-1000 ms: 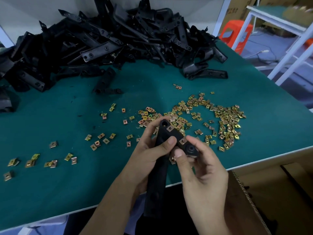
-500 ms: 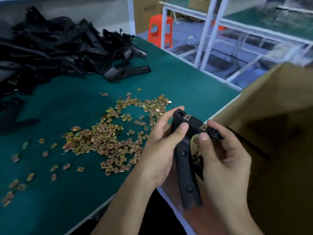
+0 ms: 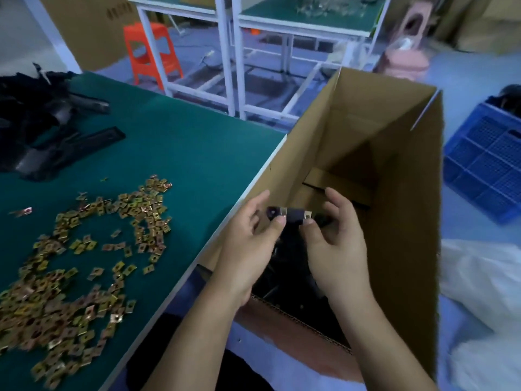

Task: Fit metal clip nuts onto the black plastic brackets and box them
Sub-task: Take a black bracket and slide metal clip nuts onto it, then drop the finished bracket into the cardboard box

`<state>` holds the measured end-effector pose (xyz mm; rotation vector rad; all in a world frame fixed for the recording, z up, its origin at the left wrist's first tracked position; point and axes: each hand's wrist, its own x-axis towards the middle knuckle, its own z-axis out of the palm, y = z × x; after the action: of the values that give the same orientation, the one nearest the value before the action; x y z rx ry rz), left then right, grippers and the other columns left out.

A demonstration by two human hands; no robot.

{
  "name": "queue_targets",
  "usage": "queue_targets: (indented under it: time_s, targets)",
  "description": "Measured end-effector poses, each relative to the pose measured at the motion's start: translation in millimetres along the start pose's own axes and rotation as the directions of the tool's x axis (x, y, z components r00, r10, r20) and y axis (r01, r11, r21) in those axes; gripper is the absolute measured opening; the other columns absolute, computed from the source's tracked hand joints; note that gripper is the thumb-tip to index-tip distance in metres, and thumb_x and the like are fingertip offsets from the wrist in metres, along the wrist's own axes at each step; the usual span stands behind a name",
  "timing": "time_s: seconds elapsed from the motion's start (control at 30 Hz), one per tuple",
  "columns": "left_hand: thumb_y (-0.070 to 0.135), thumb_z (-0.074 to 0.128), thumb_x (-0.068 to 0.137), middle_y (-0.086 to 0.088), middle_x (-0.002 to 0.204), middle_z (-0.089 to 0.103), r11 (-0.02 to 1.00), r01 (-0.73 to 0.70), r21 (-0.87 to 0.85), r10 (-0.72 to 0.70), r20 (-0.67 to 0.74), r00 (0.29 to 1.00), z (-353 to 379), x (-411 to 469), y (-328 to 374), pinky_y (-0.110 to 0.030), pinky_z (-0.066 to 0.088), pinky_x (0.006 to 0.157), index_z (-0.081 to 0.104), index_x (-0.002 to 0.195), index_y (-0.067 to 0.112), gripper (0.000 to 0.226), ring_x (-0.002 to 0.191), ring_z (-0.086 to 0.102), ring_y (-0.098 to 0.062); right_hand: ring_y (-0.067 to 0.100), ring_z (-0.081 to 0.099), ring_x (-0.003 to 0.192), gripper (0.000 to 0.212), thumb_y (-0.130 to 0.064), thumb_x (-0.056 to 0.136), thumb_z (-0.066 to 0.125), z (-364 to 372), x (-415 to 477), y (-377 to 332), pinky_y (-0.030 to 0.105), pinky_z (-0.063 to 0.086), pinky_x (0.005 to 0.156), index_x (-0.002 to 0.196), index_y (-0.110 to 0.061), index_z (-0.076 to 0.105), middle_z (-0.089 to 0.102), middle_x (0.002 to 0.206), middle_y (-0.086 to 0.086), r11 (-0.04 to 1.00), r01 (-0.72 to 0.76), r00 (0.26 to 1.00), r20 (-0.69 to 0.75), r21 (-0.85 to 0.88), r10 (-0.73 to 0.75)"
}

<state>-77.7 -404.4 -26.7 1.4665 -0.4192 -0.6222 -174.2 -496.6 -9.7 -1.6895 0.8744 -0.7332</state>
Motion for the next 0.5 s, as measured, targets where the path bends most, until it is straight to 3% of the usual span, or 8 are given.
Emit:
queue_targets:
  time_s: [0.07, 0.17, 0.3, 0.4, 0.5]
  targets:
    - [0.020, 0.067, 0.098, 0.021, 0.152, 0.046, 0.998, 0.033, 0.060, -0.034, 0.011, 0.999, -1, 2, -5, -0.007, 0.038, 0.089, 0.053, 0.137, 0.050, 0.052, 0.140, 0.038, 0.008, 0.005, 0.031, 0.143, 0.063, -0.017, 0.098, 0.060, -2, 3, 5, 0.030, 0.033, 0.115, 0.152, -0.035, 0.033, 0.037, 0.155, -0.012, 0.994, -0.030, 0.999, 0.035, -0.106, 0.034]
    - [0.019, 0.065, 0.099, 0.024, 0.143, 0.053, 0.997, 0.032, 0.073, -0.033, 0.002, 0.999, -8, -1, -7, -0.006, 0.043, 0.088, 0.054, 0.137, 0.047, 0.048, 0.131, 0.044, 0.016, -0.007, 0.029, 0.136, 0.062, -0.015, 0.099, 0.058, 5, -2, 5, 0.008, 0.026, 0.101, 0.152, -0.035, 0.034, 0.037, 0.154, -0.016, 0.994, -0.010, 0.999, 0.048, -0.107, 0.016]
    - [0.014, 0.061, 0.101, 0.023, 0.130, 0.063, 0.998, -0.016, 0.059, 0.018, -0.048, 0.999, -24, -12, 3, 0.000, 0.043, 0.085, 0.063, 0.133, 0.037, 0.039, 0.119, 0.054, 0.016, -0.006, 0.043, 0.134, 0.055, -0.009, 0.097, 0.057, 37, -19, -4, 0.023, 0.039, 0.110, 0.145, -0.033, 0.046, 0.051, 0.143, -0.019, 0.998, 0.055, 0.984, 0.171, -0.019, -0.051]
    - [0.008, 0.057, 0.102, 0.024, 0.124, 0.068, 0.996, -0.063, 0.060, 0.072, -0.156, 0.985, -50, -25, 16, -0.006, 0.046, 0.091, 0.069, 0.124, 0.038, 0.039, 0.117, 0.058, 0.012, -0.008, 0.056, 0.119, 0.048, -0.007, 0.097, 0.056, 76, -36, -18, 0.020, 0.048, 0.102, 0.137, -0.033, 0.054, 0.061, 0.129, -0.022, 0.993, 0.105, 0.952, 0.284, 0.052, -0.116]
    - [0.009, 0.055, 0.103, 0.026, 0.121, 0.068, 0.990, -0.089, 0.110, 0.121, -0.333, 0.935, -94, -45, 29, -0.009, 0.048, 0.093, 0.069, 0.120, 0.039, 0.037, 0.114, 0.060, 0.012, -0.008, 0.054, 0.121, 0.046, -0.010, 0.098, 0.056, 120, -55, -34, 0.019, 0.047, 0.102, 0.140, -0.029, 0.054, 0.060, 0.131, -0.020, 0.977, 0.201, 0.898, 0.385, 0.077, -0.215]
